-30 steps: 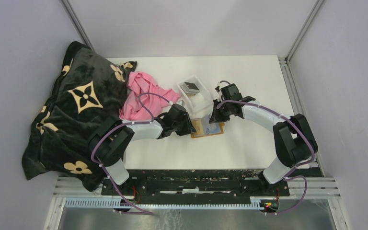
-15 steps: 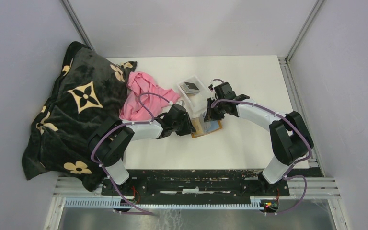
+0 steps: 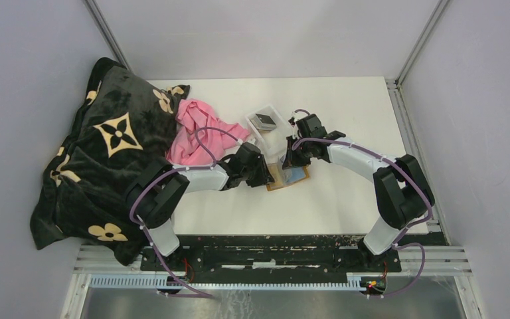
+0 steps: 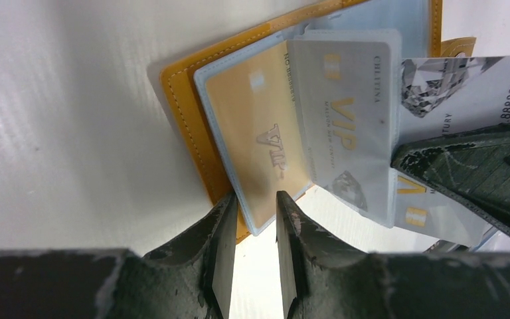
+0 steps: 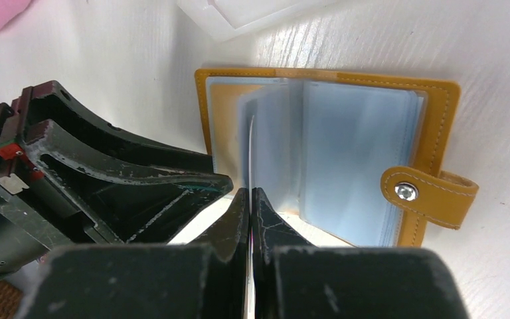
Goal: Put the credit cards into the card holder
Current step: Turn over the card slot in the card holder.
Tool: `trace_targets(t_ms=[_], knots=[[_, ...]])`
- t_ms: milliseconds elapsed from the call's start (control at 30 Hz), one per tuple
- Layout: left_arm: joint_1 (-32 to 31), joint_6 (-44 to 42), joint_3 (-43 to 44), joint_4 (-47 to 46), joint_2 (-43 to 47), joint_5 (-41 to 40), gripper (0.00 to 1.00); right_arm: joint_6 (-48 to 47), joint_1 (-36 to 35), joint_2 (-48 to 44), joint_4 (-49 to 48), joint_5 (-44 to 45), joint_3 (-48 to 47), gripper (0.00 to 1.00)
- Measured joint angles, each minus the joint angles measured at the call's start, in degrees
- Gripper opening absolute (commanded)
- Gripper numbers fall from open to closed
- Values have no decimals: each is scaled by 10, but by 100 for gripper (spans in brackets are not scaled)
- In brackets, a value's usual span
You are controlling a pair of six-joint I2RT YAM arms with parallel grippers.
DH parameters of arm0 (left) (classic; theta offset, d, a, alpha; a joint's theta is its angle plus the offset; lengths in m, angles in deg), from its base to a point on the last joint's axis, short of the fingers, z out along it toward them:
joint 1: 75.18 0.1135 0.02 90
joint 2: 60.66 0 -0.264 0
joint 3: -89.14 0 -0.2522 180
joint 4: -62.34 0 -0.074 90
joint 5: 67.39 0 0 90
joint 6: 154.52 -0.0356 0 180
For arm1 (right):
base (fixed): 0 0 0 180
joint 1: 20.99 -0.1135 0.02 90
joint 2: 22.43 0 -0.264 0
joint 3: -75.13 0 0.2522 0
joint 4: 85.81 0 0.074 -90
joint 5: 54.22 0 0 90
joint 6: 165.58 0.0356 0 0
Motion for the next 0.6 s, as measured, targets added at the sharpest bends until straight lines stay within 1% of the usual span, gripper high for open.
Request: trace_targets(t_ms=[267,600], knots=[[-13,0,17,-20,-23,19,36,6,-8,0,0,-10,0,1],[-14,0,17,-18,-23,16,36,-2,-11,-8,9,-10,0,1]])
